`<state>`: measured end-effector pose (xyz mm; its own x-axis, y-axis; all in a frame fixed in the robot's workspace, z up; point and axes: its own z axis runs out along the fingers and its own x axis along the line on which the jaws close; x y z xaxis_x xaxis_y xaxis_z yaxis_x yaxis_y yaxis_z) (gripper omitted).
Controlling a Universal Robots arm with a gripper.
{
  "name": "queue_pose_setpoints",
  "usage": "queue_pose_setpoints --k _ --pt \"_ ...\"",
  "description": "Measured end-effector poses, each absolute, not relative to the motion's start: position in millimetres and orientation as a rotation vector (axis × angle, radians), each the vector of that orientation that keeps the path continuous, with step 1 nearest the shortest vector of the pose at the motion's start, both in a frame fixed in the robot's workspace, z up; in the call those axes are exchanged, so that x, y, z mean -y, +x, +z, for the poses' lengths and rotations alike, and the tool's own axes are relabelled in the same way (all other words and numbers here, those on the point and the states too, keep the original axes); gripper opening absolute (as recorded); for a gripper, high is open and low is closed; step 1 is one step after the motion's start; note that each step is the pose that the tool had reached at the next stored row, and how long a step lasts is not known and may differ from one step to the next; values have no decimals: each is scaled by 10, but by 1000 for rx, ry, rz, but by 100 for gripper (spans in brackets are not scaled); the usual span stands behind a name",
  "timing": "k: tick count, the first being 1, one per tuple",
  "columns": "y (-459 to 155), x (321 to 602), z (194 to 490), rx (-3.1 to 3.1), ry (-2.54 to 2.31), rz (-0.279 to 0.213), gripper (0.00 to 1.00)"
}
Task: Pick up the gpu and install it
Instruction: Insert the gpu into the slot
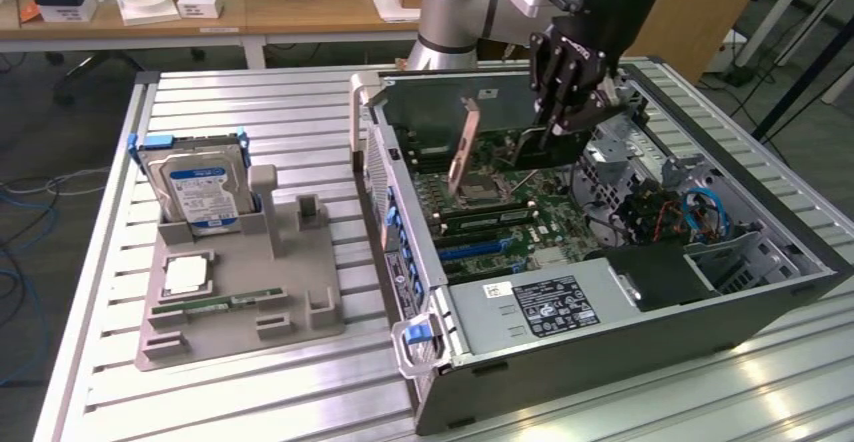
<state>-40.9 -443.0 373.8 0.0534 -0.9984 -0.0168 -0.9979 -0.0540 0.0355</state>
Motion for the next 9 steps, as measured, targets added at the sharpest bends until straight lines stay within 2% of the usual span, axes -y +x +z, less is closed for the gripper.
queue_pose_setpoints --k 9 --pt "-418 4430 3713 2185 2239 -56 26"
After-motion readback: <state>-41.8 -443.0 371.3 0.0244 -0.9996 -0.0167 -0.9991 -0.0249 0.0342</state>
